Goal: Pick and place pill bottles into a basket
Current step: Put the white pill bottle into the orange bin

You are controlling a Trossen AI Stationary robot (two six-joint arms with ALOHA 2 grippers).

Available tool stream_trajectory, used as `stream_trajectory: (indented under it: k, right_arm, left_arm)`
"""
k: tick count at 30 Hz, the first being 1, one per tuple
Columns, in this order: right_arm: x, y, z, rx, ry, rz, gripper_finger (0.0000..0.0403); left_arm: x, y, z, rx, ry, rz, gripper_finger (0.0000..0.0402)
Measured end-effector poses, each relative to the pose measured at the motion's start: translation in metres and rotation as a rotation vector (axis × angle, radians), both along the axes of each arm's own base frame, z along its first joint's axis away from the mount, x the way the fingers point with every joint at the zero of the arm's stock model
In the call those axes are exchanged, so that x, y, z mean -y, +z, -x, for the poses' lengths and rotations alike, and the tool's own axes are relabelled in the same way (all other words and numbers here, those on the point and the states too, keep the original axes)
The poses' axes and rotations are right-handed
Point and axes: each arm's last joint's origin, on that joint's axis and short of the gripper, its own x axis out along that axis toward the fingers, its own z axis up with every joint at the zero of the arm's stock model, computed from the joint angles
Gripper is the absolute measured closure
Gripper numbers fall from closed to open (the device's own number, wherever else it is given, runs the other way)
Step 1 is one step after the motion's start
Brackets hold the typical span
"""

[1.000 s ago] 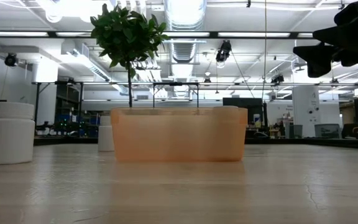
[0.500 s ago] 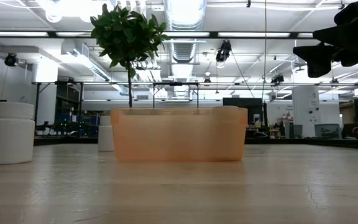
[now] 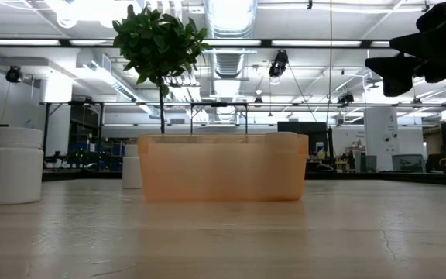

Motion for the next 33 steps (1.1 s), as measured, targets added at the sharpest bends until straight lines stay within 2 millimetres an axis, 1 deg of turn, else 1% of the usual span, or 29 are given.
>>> stream_trajectory:
  k: [5, 10, 17, 20, 24, 29, 33]
  right_arm:
    - [0.0, 0.0, 0.0, 0.0, 0.0, 0.0, 0.0153]
    - [0.0, 0.0, 0.0, 0.0, 0.0, 0.0, 0.0156]
    - [0.0, 0.0, 0.0, 0.0, 0.0, 0.0, 0.0151]
    - [0.0, 0.0, 0.0, 0.0, 0.0, 0.0, 0.0154]
    - [0.0, 0.0, 0.0, 0.0, 0.0, 0.0, 0.0158]
    - [0.0, 0.0, 0.0, 0.001, 0.0, 0.0, 0.0157]
    - [0.0, 0.0, 0.0, 0.001, 0.0, 0.0, 0.0153]
  left_arm:
    - [0.0, -0.012, -0.002, -0.056, 0.081, 0.01, 0.0189]
    - [0.001, -0.02, -0.002, -0.115, 0.063, 0.041, 0.0189]
    - [0.001, -0.031, -0.002, -0.143, 0.061, 0.02, 0.0189]
    - [0.002, -0.042, -0.004, -0.156, 0.062, 0.01, 0.0189]
    - [0.006, -0.058, -0.009, -0.132, 0.056, 0.031, 0.0189]
    - [0.01, -0.079, -0.016, -0.091, -0.052, 0.037, 0.0189]
    - [0.011, -0.093, -0.017, -0.092, -0.038, 0.046, 0.0189]
